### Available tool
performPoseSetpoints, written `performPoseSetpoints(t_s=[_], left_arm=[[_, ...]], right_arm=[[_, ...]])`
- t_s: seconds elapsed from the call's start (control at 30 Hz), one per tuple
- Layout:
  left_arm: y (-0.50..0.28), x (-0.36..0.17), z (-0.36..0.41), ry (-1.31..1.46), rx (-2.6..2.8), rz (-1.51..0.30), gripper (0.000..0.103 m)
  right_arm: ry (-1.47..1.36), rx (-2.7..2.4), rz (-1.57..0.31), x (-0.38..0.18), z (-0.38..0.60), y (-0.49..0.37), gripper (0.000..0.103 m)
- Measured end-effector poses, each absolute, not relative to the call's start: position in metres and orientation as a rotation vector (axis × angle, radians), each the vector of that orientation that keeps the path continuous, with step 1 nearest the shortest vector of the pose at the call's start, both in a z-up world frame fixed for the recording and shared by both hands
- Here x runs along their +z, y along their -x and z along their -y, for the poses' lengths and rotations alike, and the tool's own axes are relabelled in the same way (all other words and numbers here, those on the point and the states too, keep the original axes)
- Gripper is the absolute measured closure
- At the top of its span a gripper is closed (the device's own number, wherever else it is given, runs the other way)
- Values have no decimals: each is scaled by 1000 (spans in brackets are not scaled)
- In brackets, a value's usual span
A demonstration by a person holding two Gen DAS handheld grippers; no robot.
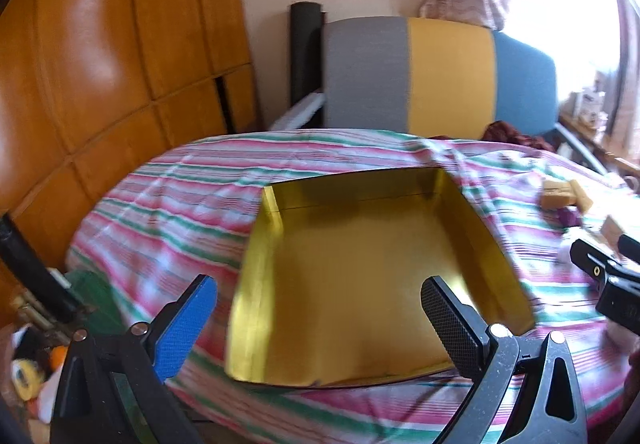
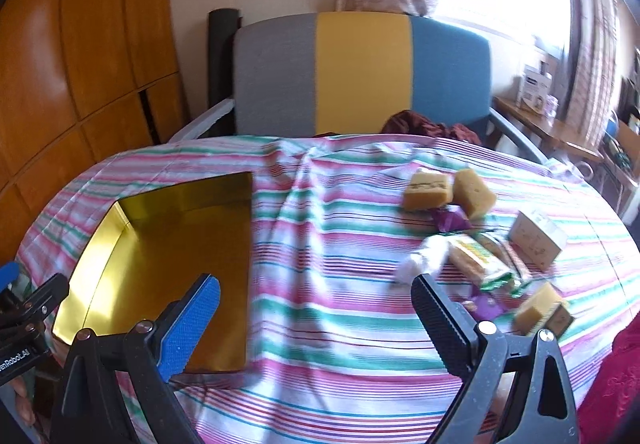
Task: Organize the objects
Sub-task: 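Reach the left tool to the plastic-wrapped bundle and grasp it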
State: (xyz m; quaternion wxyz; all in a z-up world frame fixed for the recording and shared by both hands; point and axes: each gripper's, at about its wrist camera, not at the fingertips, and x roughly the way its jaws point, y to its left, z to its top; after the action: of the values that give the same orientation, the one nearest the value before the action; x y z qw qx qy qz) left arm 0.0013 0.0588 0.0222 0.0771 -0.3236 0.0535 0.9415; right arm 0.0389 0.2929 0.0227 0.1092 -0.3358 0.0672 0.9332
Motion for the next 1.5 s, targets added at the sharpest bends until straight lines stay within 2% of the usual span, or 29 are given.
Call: performPoseSetpoints(t_s=[0.1,0.27,0.57,0.77,0.97,1.3,1.37,1.43,1.47,1.5], left_arm=[[1,24,-69,966,2736,-86,0],[8,27,-103,960,2618,-94,0],[13,28,-196,947,2346,-195,2],[21,16,-277,963,2160,-308,3],[42,-10,-341,1041,2052,-336,2],[85,-54,-392,1247,1985,-336,3],[88,-57,-396,1255,1999,-357,7],[89,-61,-402,1255,2001,-388,22],[89,-64,-406,1259,1996,-408,26],[88,-68,-409,1268,1976,-424,35]], right_arm=[[1004,2699,-237,25,-324,-48,4],[1072,2601,-342,25,-388,-71,4],[1049,2365,-503,19,-488,-129,4],[1048,2340,-551,11,-502,-140,4],[1073,2347,-564,2,-508,-143,4],[1142,2406,-577,-5,-510,-138,4],[1152,2414,-582,-6,-510,-137,4],[1160,2417,-593,-7,-512,-137,4],[1168,2415,-599,-8,-512,-137,4],[1176,2413,-603,-8,-513,-136,4]])
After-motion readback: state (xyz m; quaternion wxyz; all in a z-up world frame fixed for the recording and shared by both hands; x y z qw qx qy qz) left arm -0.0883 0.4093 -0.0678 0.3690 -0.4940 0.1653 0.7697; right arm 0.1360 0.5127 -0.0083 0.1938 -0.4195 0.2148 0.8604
